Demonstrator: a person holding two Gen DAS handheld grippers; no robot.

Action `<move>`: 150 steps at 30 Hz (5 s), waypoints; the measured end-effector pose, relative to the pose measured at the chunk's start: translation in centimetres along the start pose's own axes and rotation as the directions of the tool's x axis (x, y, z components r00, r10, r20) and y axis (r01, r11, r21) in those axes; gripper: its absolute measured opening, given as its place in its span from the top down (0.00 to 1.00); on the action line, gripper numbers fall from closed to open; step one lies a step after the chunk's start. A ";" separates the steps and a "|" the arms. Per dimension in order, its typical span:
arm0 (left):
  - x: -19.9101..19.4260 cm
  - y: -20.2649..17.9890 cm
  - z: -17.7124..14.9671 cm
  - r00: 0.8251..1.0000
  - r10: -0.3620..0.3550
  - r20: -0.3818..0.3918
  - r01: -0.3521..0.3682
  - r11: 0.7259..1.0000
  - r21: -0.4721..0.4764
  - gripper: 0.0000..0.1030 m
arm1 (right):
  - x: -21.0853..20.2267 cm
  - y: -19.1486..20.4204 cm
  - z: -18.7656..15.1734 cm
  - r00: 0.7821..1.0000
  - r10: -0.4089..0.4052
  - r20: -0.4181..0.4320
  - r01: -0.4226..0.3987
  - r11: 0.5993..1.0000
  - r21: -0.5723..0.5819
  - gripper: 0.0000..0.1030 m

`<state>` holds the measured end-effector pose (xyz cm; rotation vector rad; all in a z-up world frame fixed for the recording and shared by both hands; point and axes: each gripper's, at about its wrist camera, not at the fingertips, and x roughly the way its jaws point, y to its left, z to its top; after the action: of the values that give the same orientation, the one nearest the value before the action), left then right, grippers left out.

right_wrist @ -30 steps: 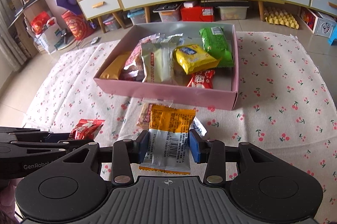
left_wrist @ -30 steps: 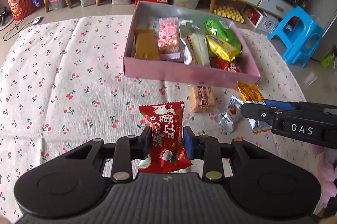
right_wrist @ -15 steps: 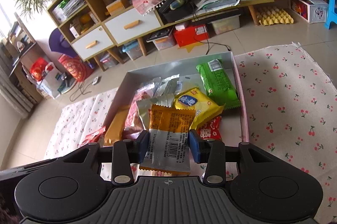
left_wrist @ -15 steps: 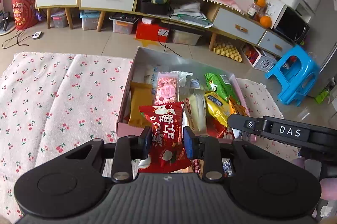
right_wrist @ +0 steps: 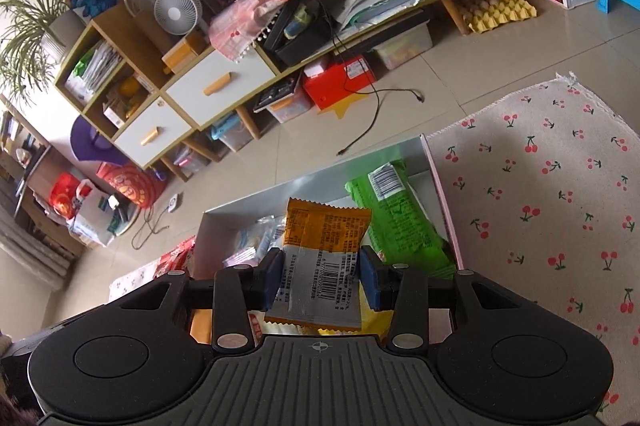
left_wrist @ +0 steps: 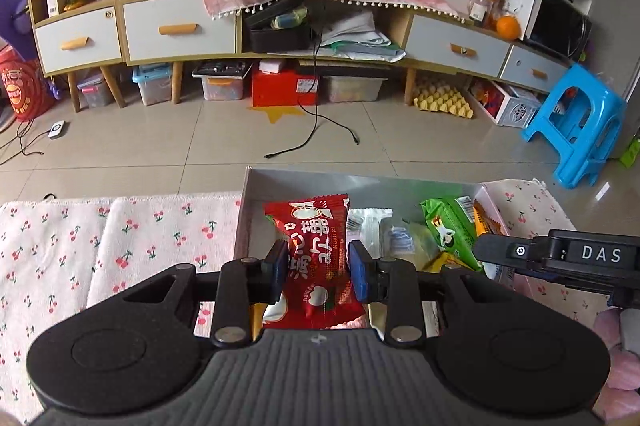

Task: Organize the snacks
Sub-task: 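Carry the red packet and orange packet over the pink box with both tools, then open both tools to drop the packets into the box and withdraw, then grasp the cream biscuit packet with the left tool while the right grasps the white-blue packet, then carry the biscuit packet and white-blue packet into the pink box with both tools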

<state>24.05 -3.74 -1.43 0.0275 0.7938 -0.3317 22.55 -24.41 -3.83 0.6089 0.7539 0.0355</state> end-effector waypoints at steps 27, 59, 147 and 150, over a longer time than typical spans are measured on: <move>-1.0 -0.3 -0.6 0.998 0.056 0.005 -0.056 0.997 0.055 0.31 | -1.2 -0.1 0.2 1.000 0.020 0.000 -0.020 1.000 -0.008 0.31; -6.7 -0.8 -7.3 0.993 0.095 -0.071 -0.097 0.995 -0.026 0.01 | -8.1 0.2 -6.7 0.993 -0.100 -0.062 0.090 0.984 -0.154 0.18; -5.7 0.6 -10.6 0.980 0.054 -0.193 -0.078 0.990 -0.118 0.68 | -3.3 1.2 -9.9 0.947 -0.171 -0.273 0.135 0.980 -0.146 0.78; -5.9 0.8 -10.4 0.982 0.044 -0.186 -0.069 0.989 -0.131 0.68 | -4.1 0.7 -9.4 0.952 -0.147 -0.269 0.121 0.987 -0.109 0.78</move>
<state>13.18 0.19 -4.63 -0.0492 0.9944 -0.2222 13.54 -20.03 -6.25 0.4684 1.0579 0.0299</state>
